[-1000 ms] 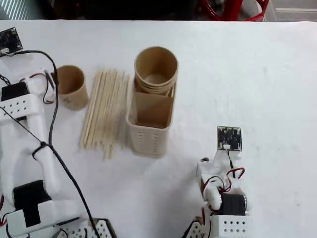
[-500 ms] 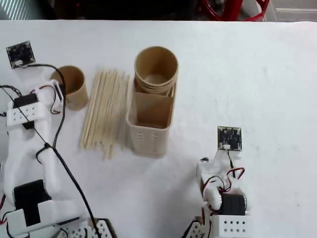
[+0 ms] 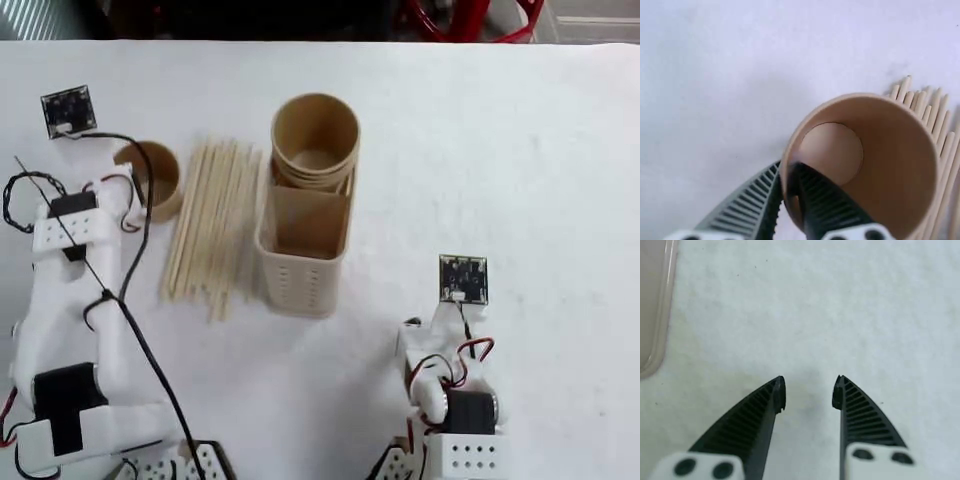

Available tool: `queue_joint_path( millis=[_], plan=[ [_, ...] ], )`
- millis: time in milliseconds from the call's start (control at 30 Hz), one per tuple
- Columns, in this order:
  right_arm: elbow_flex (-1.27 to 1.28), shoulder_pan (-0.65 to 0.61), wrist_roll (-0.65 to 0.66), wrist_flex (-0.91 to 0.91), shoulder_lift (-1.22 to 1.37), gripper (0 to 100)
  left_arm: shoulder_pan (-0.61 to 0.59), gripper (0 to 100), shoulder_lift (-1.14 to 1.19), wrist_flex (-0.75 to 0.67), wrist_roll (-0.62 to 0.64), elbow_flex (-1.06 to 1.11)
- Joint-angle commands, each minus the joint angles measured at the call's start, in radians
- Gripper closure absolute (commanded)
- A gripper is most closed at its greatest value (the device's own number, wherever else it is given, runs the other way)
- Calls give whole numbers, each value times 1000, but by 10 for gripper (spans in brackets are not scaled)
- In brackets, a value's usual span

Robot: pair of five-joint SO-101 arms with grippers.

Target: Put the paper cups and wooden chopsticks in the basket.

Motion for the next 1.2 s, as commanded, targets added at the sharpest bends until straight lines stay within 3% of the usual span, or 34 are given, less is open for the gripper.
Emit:
queue_joint_path(
  millis=[0, 467, 633, 867, 1167],
  plan=[
    [9, -5, 8, 7, -8, 839, 8, 976, -25, -9, -9, -37],
    [9, -5, 8, 7, -8, 839, 107, 976, -561, 456, -14, -331],
    [9, -5, 8, 7, -8, 839, 197, 976, -789, 540, -124, -384],
    [9, -5, 8, 7, -8, 839, 380, 976, -1040, 557, -160, -384],
    [9, -5, 8, 7, -8, 839, 616, 976, -938, 362, -166, -330]
  ],
)
